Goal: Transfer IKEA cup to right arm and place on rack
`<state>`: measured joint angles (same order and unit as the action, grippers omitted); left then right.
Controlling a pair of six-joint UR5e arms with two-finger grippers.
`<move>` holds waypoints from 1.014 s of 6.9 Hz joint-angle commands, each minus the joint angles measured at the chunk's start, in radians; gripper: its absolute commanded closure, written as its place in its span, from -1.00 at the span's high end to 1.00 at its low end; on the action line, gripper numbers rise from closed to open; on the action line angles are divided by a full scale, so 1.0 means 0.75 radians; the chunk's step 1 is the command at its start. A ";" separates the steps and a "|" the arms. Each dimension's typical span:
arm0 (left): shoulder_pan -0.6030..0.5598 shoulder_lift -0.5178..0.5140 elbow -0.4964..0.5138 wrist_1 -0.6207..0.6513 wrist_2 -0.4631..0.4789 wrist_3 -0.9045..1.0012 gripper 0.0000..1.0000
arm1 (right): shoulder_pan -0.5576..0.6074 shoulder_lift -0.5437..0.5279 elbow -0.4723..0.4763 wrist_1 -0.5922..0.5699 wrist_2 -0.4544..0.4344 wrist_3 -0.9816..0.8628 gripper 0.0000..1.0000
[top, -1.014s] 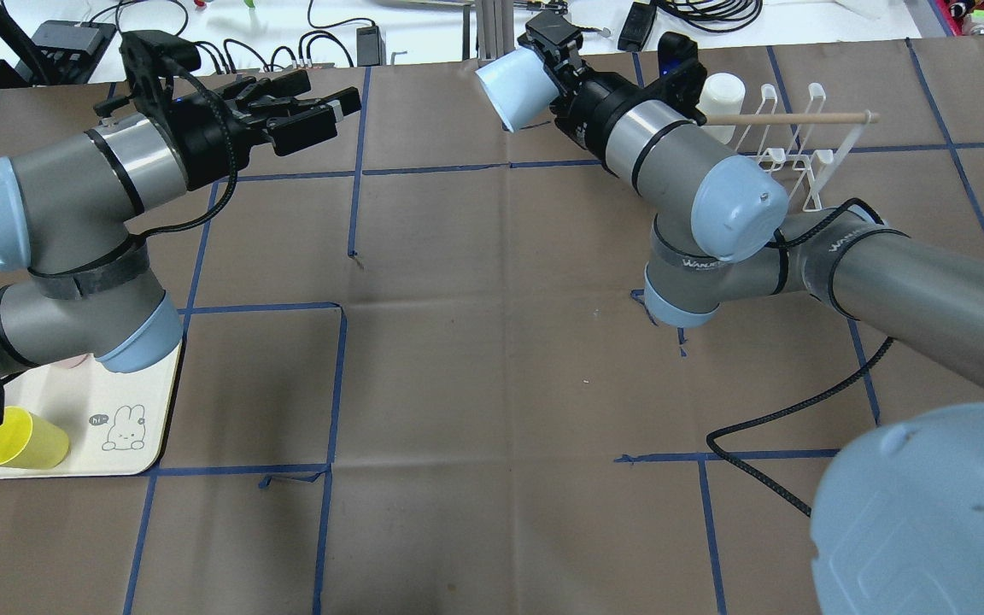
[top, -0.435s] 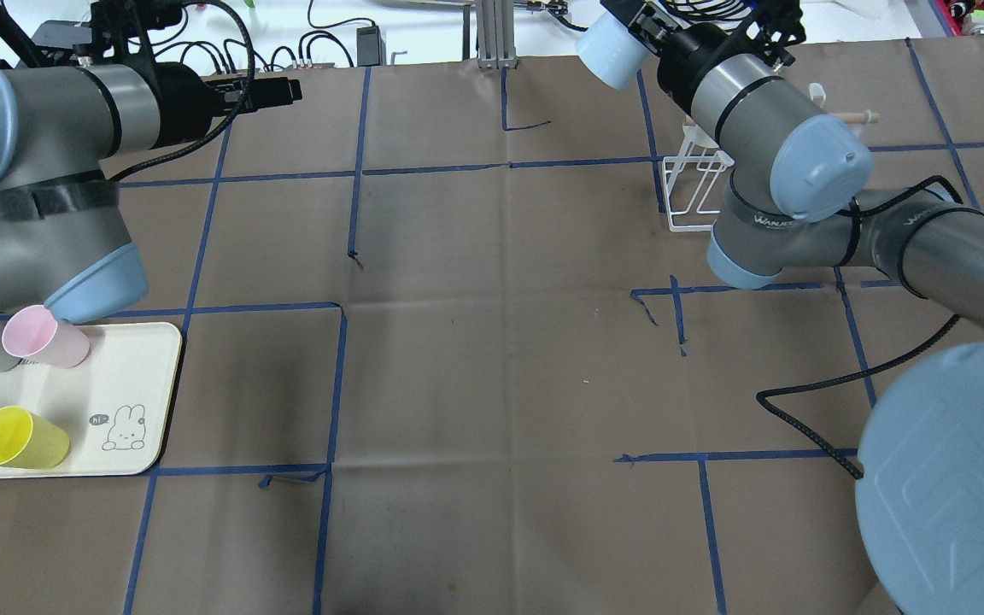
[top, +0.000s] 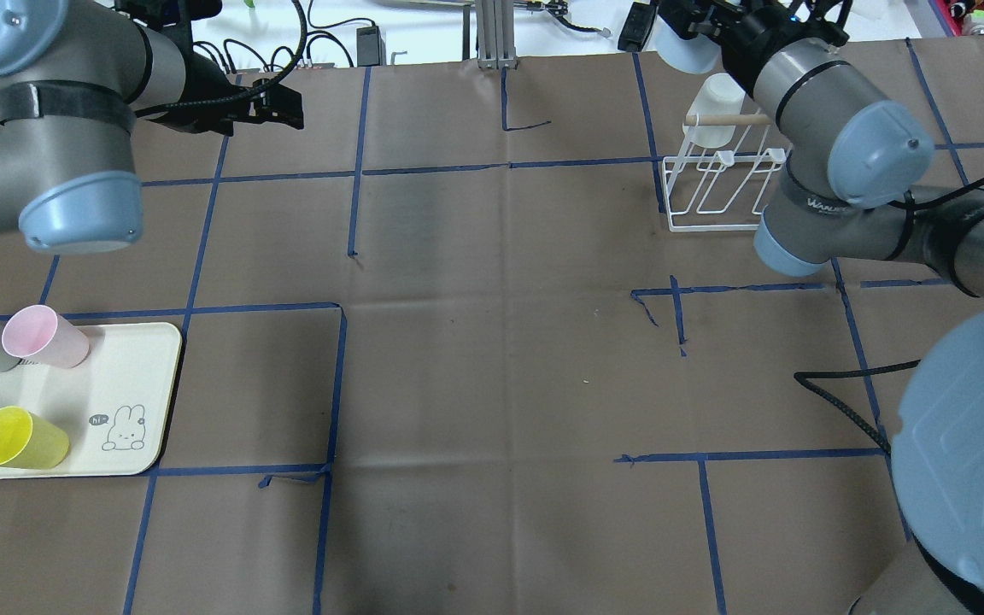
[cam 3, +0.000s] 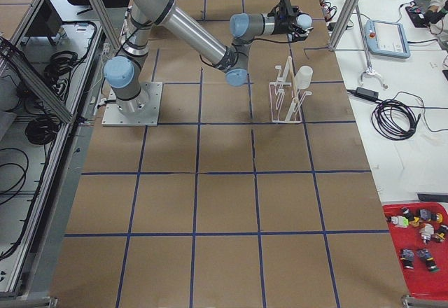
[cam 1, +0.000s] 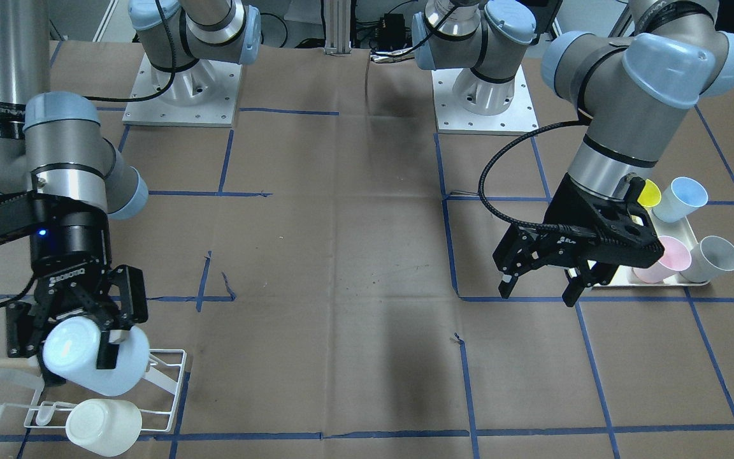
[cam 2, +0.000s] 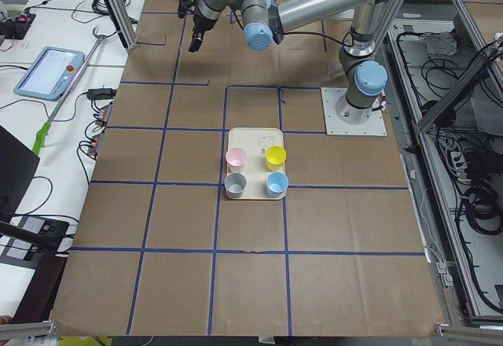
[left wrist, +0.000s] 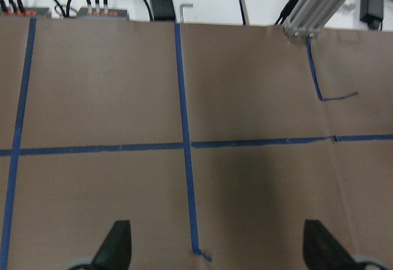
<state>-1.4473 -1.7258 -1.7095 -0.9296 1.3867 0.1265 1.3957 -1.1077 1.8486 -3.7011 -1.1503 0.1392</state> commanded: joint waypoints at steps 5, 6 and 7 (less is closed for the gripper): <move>-0.042 0.184 0.230 -0.984 0.181 -0.116 0.99 | -0.206 0.213 -0.163 0.026 0.002 -0.333 -0.72; -0.044 0.198 0.214 -0.972 0.218 -0.120 0.99 | -0.212 0.215 -0.160 0.028 0.000 -0.335 -0.72; -0.046 0.205 0.216 -0.969 0.219 -0.118 0.99 | -0.214 0.213 -0.152 0.026 -0.004 -0.341 -0.73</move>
<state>-1.4798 -1.5828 -1.5413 -1.6598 1.5366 0.0387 1.2386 -0.9510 1.7330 -3.6818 -1.1509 -0.1121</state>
